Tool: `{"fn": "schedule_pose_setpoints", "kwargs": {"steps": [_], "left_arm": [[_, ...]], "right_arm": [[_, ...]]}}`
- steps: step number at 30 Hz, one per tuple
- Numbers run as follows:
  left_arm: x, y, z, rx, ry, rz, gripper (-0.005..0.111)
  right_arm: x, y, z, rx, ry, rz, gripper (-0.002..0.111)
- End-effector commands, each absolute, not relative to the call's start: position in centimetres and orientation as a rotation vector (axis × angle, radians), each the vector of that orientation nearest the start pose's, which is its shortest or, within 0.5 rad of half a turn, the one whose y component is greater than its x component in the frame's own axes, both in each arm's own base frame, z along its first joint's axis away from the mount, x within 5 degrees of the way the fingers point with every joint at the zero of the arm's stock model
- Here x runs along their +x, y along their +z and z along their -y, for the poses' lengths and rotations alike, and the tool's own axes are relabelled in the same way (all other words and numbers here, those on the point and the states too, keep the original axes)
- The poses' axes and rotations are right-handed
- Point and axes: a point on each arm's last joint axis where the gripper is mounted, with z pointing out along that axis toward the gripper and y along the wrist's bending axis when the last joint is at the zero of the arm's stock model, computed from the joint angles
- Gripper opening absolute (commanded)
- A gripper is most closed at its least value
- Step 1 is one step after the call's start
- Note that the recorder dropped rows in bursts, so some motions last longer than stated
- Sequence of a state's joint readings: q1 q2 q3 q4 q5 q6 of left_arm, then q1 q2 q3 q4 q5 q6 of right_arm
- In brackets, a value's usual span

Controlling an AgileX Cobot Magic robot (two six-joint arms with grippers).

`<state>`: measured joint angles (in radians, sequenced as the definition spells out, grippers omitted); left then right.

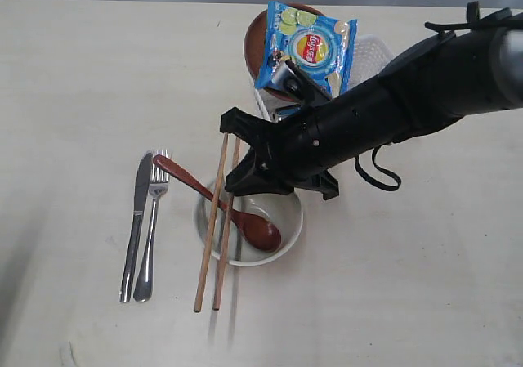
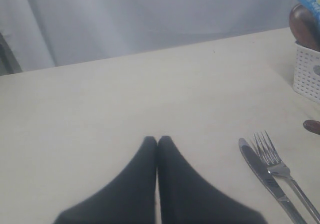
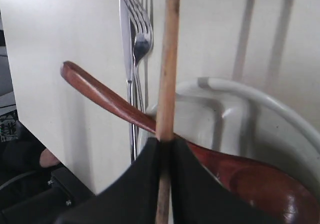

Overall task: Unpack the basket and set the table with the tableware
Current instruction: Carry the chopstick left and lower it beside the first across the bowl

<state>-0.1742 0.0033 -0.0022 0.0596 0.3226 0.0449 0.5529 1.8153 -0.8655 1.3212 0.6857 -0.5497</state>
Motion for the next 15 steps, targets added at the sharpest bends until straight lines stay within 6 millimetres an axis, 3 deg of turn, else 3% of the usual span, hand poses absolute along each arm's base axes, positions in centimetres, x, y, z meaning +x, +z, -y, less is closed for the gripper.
{"fn": "schedule_pose_setpoints", "kwargs": {"steps": [1, 15], "left_arm": [[5.34, 18.41, 0.78, 0.227, -0.042, -1.791, 0.000], [5.34, 18.41, 0.78, 0.227, -0.042, -1.791, 0.000]], "right_arm": [[24.10, 14.48, -21.97, -0.084, 1.239, -2.893, 0.000], [24.46, 14.36, -21.87, -0.100, 1.194, -2.860, 0.000]]}}
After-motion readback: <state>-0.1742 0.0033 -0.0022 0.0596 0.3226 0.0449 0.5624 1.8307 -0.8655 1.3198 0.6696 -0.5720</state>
